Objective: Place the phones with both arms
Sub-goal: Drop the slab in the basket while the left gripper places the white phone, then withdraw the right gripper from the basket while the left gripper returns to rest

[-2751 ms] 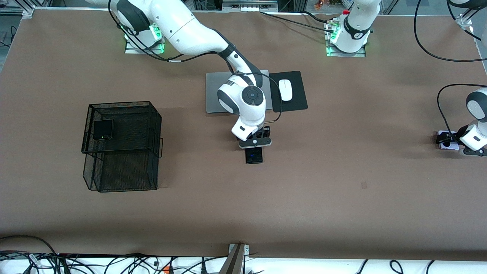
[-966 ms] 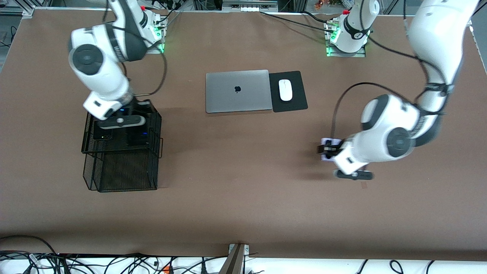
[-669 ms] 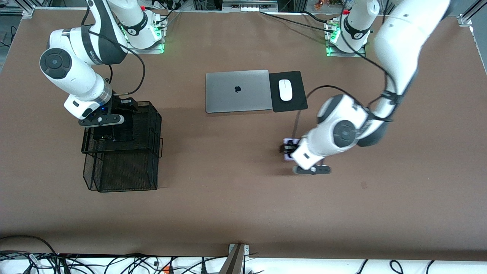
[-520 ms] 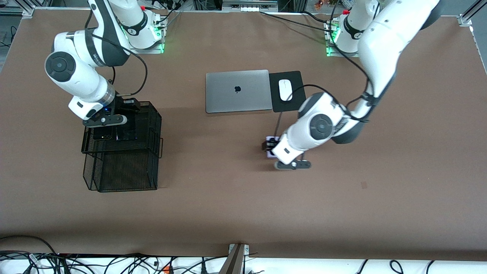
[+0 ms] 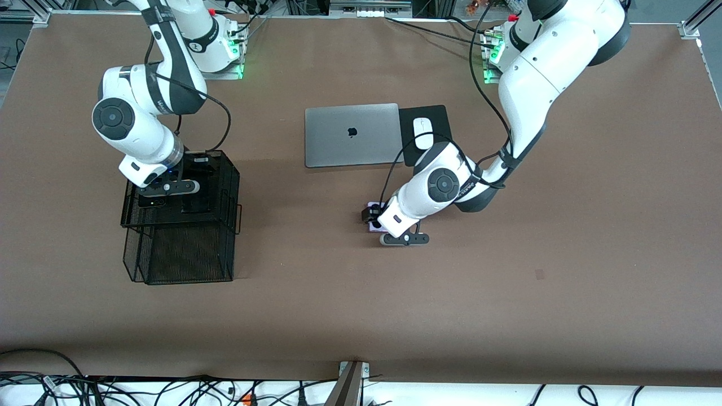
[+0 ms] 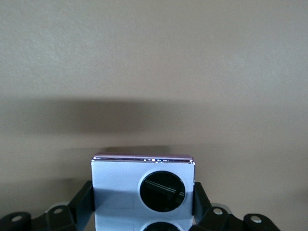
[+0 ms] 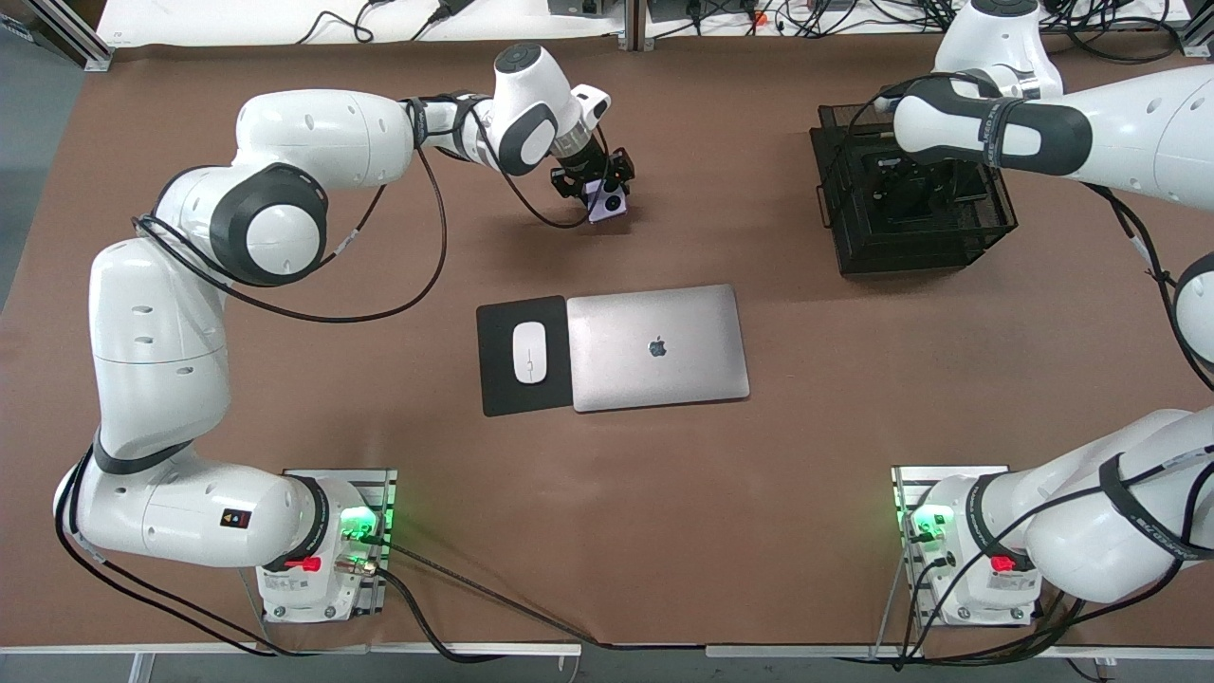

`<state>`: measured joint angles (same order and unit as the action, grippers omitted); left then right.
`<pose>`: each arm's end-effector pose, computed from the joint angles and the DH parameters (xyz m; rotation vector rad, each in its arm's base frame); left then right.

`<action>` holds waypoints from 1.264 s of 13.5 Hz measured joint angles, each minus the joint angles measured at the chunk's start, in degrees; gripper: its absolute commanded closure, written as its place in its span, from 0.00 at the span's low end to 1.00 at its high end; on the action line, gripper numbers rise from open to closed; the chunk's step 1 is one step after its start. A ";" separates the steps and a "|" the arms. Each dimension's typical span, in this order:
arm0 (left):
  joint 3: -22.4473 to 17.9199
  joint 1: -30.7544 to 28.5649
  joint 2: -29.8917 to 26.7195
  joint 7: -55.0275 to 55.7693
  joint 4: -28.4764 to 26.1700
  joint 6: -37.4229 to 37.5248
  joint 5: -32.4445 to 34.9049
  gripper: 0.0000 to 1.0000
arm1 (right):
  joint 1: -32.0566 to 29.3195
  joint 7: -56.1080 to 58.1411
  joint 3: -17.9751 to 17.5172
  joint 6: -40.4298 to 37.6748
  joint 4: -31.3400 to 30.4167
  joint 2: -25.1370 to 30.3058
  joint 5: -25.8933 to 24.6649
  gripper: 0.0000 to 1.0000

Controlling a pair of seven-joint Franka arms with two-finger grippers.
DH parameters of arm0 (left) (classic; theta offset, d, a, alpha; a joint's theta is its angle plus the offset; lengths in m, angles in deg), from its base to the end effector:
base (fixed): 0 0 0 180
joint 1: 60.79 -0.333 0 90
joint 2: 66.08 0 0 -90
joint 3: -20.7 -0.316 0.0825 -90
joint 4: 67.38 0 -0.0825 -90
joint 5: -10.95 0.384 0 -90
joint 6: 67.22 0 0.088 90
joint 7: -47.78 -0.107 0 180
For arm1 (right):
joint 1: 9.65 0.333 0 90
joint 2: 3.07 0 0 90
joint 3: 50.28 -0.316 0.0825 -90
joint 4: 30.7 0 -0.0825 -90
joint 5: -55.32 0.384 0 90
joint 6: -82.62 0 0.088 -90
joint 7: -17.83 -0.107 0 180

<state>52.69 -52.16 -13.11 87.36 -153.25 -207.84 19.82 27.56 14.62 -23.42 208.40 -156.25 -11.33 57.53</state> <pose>0.5985 -0.4111 0.1909 2.7880 0.1282 -0.1077 0.5246 0.0984 0.3175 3.0826 0.1547 -0.1836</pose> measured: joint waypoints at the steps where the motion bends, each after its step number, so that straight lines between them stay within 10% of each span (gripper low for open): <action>1: -0.46 0.48 0.00 0.10 0.00 0.00 0.00 0.63 | -0.12 0.00 0.05 0.00 0.01 -0.22 0.85 0.00; 4: -2.19 1.89 0.14 0.22 -0.01 0.00 0.00 0.41 | -0.30 0.00 0.09 0.00 0.29 -0.47 1.97 0.00; 5: -2.38 2.07 0.17 0.24 -0.01 0.00 0.00 0.00 | -0.30 0.00 0.09 0.00 0.73 -0.46 2.00 0.00; 12: -2.54 1.85 -0.80 1.74 0.67 1.01 0.00 0.00 | -0.34 0.19 0.13 -12.71 12.99 0.25 2.04 0.00; 17: -2.65 -6.50 -12.25 0.49 2.54 22.80 0.04 0.00 | -0.28 -7.28 -3.97 -18.77 22.12 0.30 2.23 0.00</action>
<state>50.04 -58.66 -25.36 87.85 -150.71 -185.04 19.86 27.28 7.34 -27.38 189.63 -134.13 -11.03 59.76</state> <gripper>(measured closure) 0.000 0.000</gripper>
